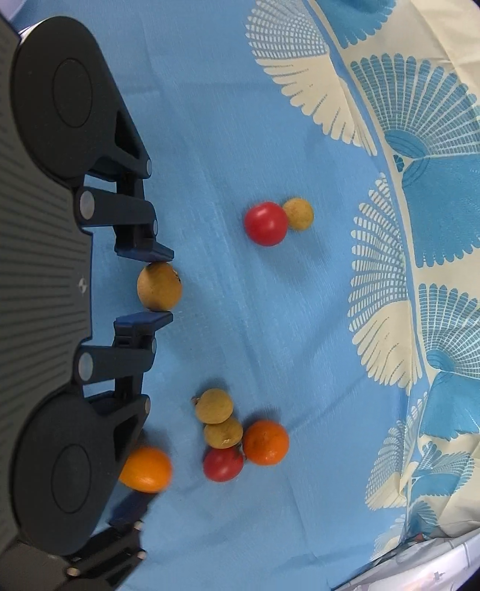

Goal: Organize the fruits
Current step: 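Carry the longan and orange toward the blue plate with both tools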

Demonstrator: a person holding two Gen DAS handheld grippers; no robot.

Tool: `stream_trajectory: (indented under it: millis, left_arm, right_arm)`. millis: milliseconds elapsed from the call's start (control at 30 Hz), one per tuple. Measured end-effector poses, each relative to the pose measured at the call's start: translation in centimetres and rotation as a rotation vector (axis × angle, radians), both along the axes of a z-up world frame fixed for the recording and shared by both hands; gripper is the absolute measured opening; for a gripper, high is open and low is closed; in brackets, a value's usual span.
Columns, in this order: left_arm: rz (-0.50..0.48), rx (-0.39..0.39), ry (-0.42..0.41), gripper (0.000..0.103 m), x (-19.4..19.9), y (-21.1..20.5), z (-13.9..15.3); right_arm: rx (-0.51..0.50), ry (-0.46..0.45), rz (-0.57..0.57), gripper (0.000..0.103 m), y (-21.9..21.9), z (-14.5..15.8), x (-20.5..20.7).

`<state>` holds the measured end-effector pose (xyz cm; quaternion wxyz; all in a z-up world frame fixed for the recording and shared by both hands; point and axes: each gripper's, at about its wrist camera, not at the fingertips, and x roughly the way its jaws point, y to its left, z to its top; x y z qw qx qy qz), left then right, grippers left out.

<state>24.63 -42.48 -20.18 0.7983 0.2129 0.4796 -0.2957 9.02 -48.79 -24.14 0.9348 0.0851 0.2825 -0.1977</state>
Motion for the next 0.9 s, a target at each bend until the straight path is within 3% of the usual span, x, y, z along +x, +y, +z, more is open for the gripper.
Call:
stream_trajectory:
  millis: [300, 433, 533, 733, 900]
  left_arm:
    - [0.060, -0.003, -0.052, 0.031, -4.5, 6.8, 5.9]
    - [0.102, 0.001, -0.075, 0.031, -7.4, 12.0, 9.0]
    - [0.146, 0.006, -0.070, 0.031, -9.5, 16.2, 11.0]
    - [0.241, 0.039, -0.060, 0.031, -13.9, 23.9, 13.6]
    - [0.299, 0.040, -0.087, 0.031, -18.2, 29.9, 15.0]
  right_arm:
    - [-0.003, -0.060, -0.136, 0.038, -1.4, 1.4, -2.0]
    - [0.018, -0.085, -0.142, 0.039, 0.0, 4.1, -4.2]
    - [0.052, -0.119, -0.067, 0.039, 2.6, 6.5, -6.4]
    - [0.180, -0.067, 0.110, 0.039, 10.0, 9.3, -11.3]
    - [0.174, -0.062, 0.260, 0.039, 16.2, 12.4, -15.0]
